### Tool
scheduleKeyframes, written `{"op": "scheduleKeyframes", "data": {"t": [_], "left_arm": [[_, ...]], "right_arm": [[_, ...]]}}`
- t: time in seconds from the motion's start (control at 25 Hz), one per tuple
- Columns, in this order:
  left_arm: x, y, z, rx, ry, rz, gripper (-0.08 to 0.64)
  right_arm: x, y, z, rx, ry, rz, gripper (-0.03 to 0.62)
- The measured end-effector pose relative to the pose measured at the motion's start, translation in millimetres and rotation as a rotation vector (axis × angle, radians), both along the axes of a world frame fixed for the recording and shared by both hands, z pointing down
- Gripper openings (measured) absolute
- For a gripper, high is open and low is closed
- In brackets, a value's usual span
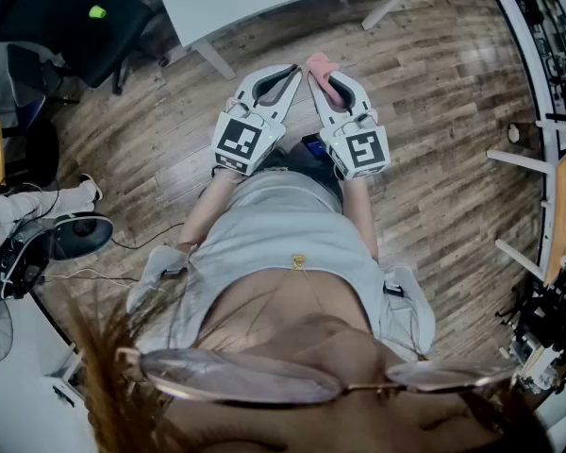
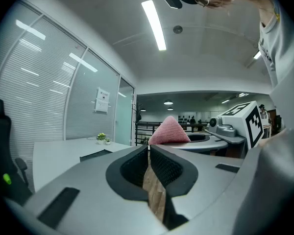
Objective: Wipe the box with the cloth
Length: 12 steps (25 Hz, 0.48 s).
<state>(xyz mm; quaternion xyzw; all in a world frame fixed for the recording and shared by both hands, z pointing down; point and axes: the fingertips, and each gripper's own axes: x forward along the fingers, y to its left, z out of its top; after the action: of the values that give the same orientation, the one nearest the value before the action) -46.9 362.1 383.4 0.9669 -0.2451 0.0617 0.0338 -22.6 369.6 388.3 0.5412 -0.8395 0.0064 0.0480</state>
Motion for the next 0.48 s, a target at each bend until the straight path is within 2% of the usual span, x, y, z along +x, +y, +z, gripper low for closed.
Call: {"op": "scheduleKeyframes", "data": {"t": [0.48], "left_arm": [[-10.5, 1.3, 9.0, -0.018, -0.002, 0.017, 0.040]], "right_arm": [[-13.5, -0.3, 11.8, -0.027, 0.001, 0.010, 0.038]]}}
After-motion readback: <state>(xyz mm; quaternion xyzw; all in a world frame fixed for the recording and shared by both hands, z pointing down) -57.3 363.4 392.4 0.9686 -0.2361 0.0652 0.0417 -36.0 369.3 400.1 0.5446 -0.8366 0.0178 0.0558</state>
